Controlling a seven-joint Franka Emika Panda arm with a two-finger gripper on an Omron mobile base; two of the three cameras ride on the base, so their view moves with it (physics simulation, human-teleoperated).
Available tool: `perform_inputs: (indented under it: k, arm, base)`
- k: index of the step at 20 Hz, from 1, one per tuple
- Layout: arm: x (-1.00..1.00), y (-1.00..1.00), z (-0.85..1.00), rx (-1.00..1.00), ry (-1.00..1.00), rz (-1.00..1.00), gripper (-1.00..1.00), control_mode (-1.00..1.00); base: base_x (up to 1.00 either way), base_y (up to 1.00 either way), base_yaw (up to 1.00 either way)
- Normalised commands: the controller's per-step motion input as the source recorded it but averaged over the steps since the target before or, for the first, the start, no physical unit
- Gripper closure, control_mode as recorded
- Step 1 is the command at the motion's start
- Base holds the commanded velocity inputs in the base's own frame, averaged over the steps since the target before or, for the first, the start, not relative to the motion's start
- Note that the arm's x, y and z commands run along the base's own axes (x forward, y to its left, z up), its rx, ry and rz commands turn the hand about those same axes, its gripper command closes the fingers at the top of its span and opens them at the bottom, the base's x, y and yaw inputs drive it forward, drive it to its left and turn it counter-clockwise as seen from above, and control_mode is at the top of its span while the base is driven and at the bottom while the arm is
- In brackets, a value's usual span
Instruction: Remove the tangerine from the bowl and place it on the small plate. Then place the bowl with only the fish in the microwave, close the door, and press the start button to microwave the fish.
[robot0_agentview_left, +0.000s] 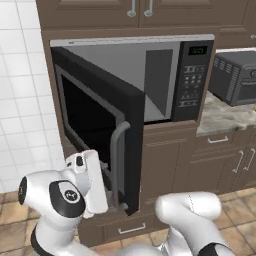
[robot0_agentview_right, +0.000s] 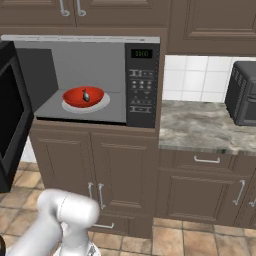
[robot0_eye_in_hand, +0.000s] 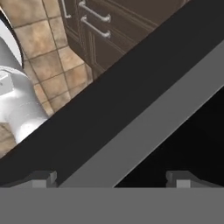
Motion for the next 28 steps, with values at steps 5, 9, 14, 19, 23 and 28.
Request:
perform_inputs:
  k: [5,9,14,19,23,28]
  arm:
    - [0.57,-1.00,0.32,0.04,0.04,0.00,-1.00,-1.00]
    - [0.81,-0.94,0.32,0.05,0.00,0.01,-1.00,-1.00]
    - [0.97,-0.77,0.22,0.08,0.00,0.06,-1.00,-1.00]
    - [0.97,-0.55,0.21,0.08,0.00,0.11,-1.00,-1.00]
    - [0.97,-0.34,0.16,0.09,0.00,0.13,-1.00,-1.00]
    - [1.00,-0.23,0.20,0.11,0.08,0.11,-1.00,-1.00]
  base:
    - [0.00,0.00,0.00]
    - [0.00,0.00,0.00]
    - [0.00,0.00,0.00]
    - [0.00,0.00,0.00]
    - [0.00,0.00,0.00]
    - [0.00,0.00,0.00]
